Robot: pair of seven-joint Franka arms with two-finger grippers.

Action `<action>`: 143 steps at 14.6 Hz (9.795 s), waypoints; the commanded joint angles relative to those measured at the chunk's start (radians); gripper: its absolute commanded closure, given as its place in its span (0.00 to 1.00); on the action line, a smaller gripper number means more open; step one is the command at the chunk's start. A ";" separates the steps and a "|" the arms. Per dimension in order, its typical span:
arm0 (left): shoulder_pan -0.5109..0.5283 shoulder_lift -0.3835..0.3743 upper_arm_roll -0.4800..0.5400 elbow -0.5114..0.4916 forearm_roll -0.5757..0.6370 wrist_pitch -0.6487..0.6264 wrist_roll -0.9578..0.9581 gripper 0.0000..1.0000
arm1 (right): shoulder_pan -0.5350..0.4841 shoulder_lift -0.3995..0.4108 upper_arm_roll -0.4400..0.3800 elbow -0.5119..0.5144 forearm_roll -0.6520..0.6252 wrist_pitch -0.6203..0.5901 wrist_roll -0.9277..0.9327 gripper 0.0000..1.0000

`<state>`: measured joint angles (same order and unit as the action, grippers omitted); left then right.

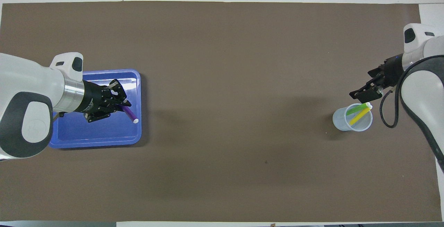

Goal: Right arm passes pens to left for tray arrangement
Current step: 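Place the purple marker in the tray while the right gripper returns, then release the purple marker with the left gripper while the right gripper grasps green, then lift the green marker with the right gripper toward the left gripper, then grasp the green marker with the left gripper while the right gripper releases, then place the green marker in the tray beside the purple marker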

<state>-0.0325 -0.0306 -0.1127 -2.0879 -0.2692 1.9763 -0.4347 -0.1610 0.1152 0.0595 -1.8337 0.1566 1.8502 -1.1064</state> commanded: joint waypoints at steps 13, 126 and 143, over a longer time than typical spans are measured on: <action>0.010 0.144 -0.001 -0.139 0.177 0.246 0.429 1.00 | -0.052 -0.055 0.014 -0.226 -0.026 0.122 -0.265 0.43; -0.106 -0.009 -0.067 0.051 -0.449 0.156 -0.729 1.00 | 0.097 -0.234 0.066 -0.163 -0.138 -0.011 1.119 0.02; 0.210 0.100 -0.065 -0.030 0.177 0.059 0.376 1.00 | -0.055 -0.085 0.068 -0.277 -0.160 0.194 1.134 0.35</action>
<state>0.1536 0.0657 -0.1733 -2.0928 -0.1487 2.0226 -0.1659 -0.1974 0.0470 0.1112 -2.0816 0.0135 2.0118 0.0324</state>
